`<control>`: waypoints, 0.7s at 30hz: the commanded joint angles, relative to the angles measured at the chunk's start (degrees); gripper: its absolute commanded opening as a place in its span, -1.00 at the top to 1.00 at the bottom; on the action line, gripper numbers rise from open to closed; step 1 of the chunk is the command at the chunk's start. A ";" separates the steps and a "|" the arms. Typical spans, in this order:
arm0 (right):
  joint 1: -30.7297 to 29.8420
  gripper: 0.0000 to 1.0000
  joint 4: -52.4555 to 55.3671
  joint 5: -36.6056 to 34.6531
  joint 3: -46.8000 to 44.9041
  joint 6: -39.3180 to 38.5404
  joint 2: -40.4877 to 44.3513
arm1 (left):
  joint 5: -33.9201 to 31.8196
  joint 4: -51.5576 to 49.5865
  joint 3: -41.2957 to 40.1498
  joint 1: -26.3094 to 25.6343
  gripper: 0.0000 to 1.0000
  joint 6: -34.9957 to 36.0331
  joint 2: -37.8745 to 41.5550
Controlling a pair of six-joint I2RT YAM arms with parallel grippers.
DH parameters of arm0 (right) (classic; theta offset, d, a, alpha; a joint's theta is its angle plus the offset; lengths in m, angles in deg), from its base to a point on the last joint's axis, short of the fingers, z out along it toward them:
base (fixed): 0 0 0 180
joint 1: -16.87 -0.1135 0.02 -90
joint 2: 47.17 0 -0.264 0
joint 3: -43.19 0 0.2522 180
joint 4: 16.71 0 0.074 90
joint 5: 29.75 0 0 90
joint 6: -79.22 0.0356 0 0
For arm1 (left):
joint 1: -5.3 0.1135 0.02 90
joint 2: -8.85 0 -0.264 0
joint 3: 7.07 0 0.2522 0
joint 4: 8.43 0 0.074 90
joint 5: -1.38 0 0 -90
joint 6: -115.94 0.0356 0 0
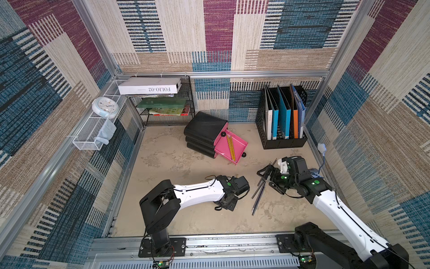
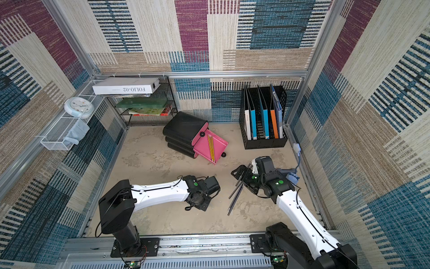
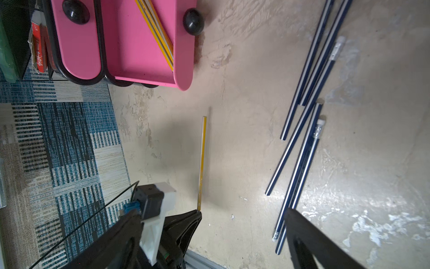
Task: Please place the pencils in the drawer according to their color
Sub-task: Pick up the pencil from the center of the board.
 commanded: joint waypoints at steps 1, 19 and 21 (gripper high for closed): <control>-0.02 -0.99 -1.19 -0.35 0.52 -0.35 -0.58 | -0.18 -2.06 1.01 -0.01 1.00 -1.37 2.81; -0.02 -0.98 -1.75 -0.56 4.37 -0.34 -3.78 | 2.75 7.17 15.35 5.19 1.00 -17.31 2.17; -0.02 -0.98 -1.75 -0.63 4.59 -0.34 -4.05 | 2.84 8.48 16.75 6.33 1.00 -20.11 1.09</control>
